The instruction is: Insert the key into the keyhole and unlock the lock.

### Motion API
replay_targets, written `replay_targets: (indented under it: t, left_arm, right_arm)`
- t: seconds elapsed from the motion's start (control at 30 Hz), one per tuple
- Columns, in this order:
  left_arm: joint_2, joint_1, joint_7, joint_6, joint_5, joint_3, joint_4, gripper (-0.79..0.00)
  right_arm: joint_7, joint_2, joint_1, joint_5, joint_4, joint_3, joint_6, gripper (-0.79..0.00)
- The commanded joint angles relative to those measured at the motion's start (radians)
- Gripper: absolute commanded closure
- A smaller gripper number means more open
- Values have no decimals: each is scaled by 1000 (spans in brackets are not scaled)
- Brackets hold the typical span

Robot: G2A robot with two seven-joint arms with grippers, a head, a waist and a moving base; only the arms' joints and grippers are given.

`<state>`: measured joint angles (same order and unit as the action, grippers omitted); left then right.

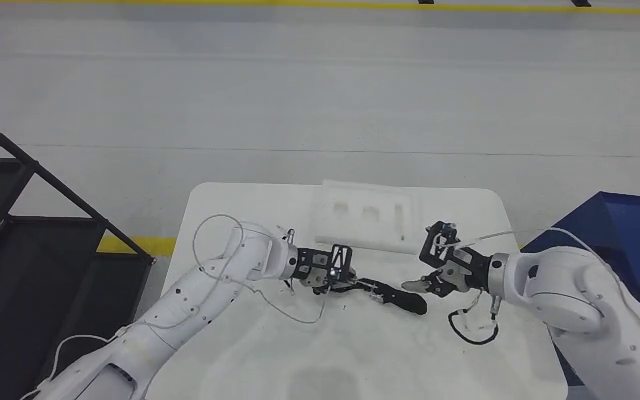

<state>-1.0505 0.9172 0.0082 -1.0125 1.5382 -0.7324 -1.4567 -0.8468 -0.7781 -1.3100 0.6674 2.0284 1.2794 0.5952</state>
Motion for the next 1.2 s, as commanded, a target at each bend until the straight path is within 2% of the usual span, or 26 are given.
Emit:
replay_targets:
  t: [0.0, 0.1, 0.2, 0.33, 0.43, 0.53, 0.67, 0.9, 1.07, 1.17]
  left_arm:
    - [-8, -21, 5, 0, -22, 27, 27, -785]
    - [-17, -51, -3, 0, -59, 46, 56, -785]
    - [-17, -78, 19, 0, -109, 46, 68, -785]
    - [0, -118, 75, 0, -198, 27, 72, -785]
    - [20, -165, 77, 0, -248, 3, 71, -785]
    - [34, -214, -7, 0, -338, -17, 67, -785]
    - [45, -300, -121, 0, -555, -10, 49, -785]
    - [54, -461, -321, 0, -820, 25, 107, -785]
    - [49, -529, -390, 0, -927, 70, 157, -785]
    - [45, -552, -389, 0, -981, 87, 184, -785]
  right_arm:
    - [-3, 3, -15, -5, 12, 21, 4, -785]
    - [-30, 8, -27, -5, 22, 43, 1, -785]
    - [-5, 9, -30, -39, 17, 56, 12, -785]
    - [32, 7, -16, -80, -10, 58, 44, -785]
    - [34, 7, 8, -89, -45, 60, 59, -785]
    - [2, 6, 58, -145, -61, 57, 53, -785]
    - [-50, 4, 157, -230, -95, 42, 78, -785]
    - [-127, -7, 355, -358, -192, -27, 127, -785]
    - [-185, -22, 487, -450, -267, -104, 134, -785]
    - [-168, -33, 546, -457, -311, -139, 131, -785]
